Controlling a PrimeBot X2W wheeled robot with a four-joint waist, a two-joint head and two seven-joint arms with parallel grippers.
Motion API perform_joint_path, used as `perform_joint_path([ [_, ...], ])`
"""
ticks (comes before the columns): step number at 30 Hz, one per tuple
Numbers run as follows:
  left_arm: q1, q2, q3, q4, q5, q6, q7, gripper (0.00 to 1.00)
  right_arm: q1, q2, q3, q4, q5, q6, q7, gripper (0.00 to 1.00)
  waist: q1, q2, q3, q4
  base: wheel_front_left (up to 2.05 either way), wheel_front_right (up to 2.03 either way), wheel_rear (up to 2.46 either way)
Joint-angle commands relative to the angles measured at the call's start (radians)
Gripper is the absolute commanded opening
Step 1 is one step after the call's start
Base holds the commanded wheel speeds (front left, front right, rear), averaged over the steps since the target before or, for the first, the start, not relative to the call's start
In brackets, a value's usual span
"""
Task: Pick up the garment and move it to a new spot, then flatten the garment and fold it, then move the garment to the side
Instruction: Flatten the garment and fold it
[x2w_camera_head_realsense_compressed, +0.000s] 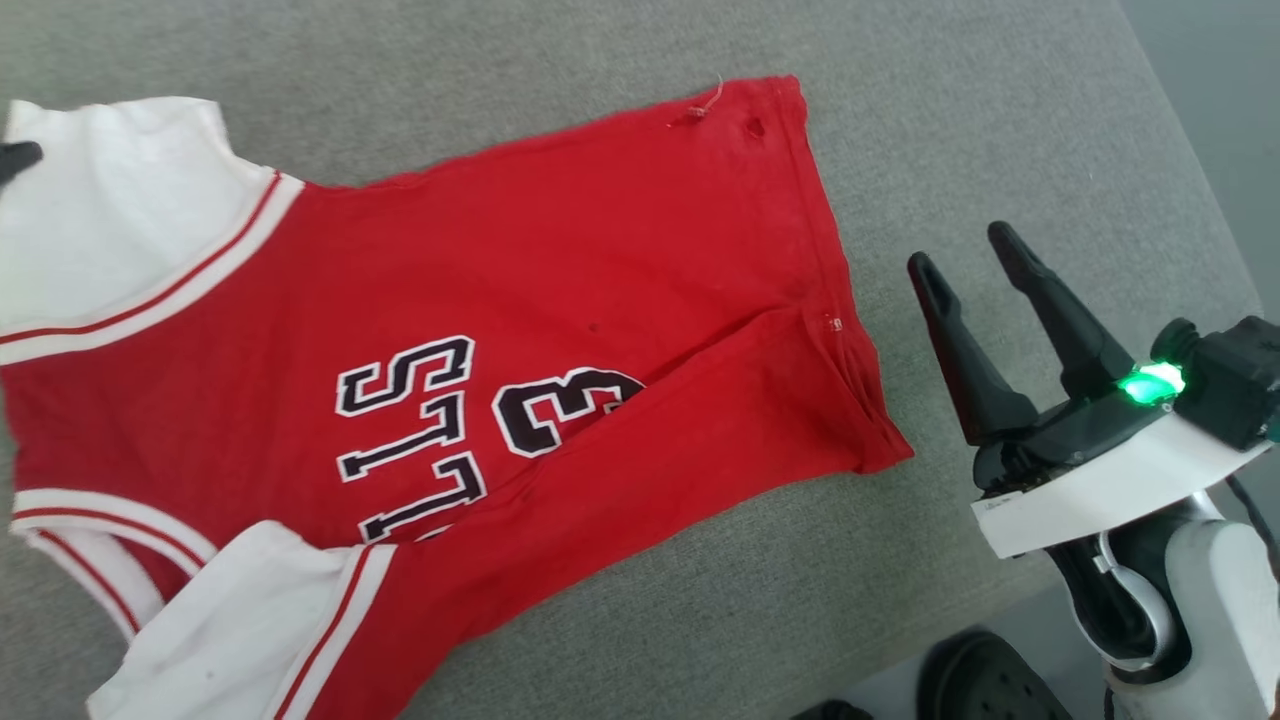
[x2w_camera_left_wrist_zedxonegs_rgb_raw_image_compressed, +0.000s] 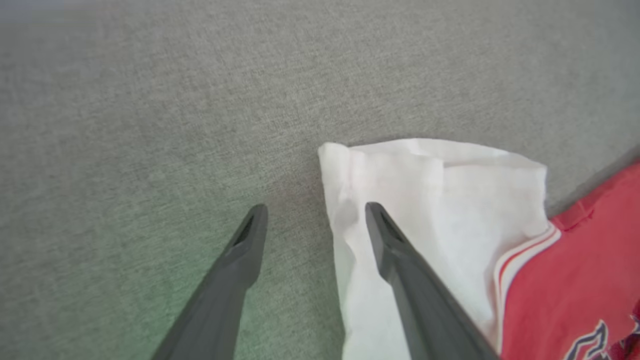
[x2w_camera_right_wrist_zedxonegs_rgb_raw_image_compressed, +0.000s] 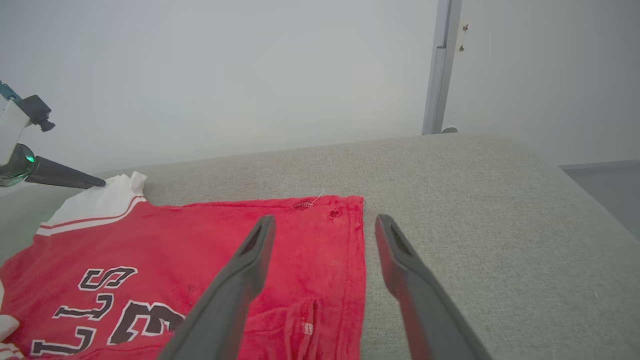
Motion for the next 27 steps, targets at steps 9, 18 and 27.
perform_joint_path([
  [9, -0.066, -0.049, -0.015, 0.049, -0.05, -0.028, 0.147, 0.0, -0.03, -0.008, 0.016, 0.027, 0.021, -0.001, -0.003, 1.0, 0.0, 0.0, 0.042, -0.018, 0.0, 0.0, 0.0],
  [18, -0.112, -0.086, -0.02, 0.055, -0.018, -0.064, 0.125, 0.0, -0.224, -0.108, 0.08, 0.115, 0.071, -0.001, 0.241, 1.0, 0.0, 0.0, 0.058, 0.023, 0.0, 0.0, 0.0],
  [27, -0.157, -0.147, -0.031, 0.019, 0.008, -0.091, 0.089, 0.0, -0.546, -0.182, 0.133, 0.339, 0.17, -0.001, 0.55, 1.0, 0.0, 0.0, 0.099, 0.109, 0.0, 0.0, 0.0],
])
